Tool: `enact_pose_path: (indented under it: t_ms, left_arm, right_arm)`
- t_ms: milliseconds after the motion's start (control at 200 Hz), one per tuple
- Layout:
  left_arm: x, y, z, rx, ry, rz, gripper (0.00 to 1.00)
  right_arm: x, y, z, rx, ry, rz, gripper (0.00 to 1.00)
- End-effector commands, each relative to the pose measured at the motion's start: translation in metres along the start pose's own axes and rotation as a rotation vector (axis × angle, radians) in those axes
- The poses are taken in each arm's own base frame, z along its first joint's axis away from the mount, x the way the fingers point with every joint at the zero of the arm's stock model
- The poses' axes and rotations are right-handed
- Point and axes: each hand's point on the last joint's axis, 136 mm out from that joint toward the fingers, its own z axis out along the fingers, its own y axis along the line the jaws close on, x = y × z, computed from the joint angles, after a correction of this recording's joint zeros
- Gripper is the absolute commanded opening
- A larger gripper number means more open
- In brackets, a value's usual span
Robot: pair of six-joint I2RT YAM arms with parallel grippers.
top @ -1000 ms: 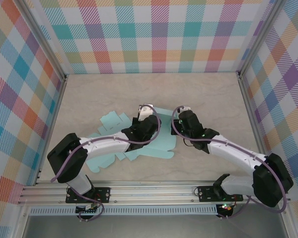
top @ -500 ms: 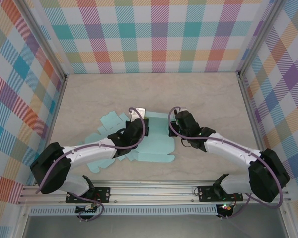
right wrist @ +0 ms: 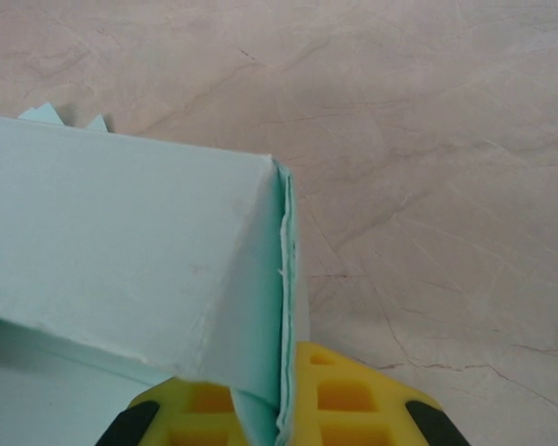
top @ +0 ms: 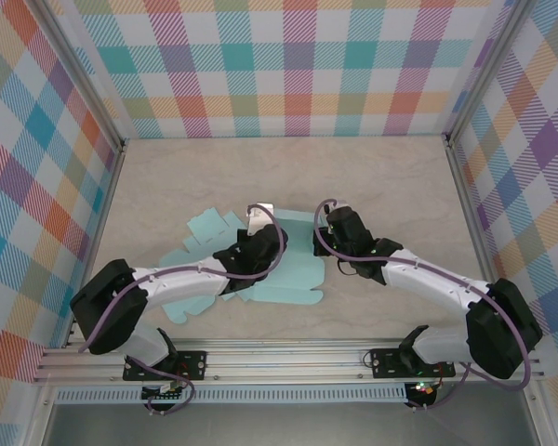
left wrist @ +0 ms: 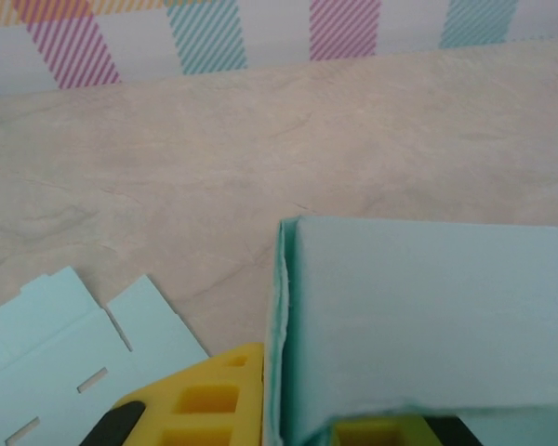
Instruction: Fold the paper box
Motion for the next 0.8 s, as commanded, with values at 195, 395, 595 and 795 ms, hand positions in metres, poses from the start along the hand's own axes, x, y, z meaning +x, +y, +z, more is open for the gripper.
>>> enact_pose_path:
  t_ms: [195, 395, 595, 795]
  left_arm:
    - [-0.027, 0.021, 0.005, -0.149, -0.044, -0.159, 0.09]
    - [-0.005, -0.018, -0.002, 0.120, 0.086, -0.144, 0.46]
    - [0.014, -0.019, -0.015, 0.182, 0.151, -0.149, 0.58]
    - [0.037, -0.015, -0.026, 0.175, 0.188, -0.135, 0.66]
  right_arm:
    - [0.006, -0.010, 0.002, 0.070, 0.012, 0.028, 0.00]
    - [0.006, -0.015, 0.010, 0.119, 0.032, 0.012, 0.00]
    - [0.006, -0.013, 0.015, 0.114, 0.040, 0.012, 0.00]
    - [0.005, -0.011, 0.016, 0.113, 0.044, 0.014, 0.00]
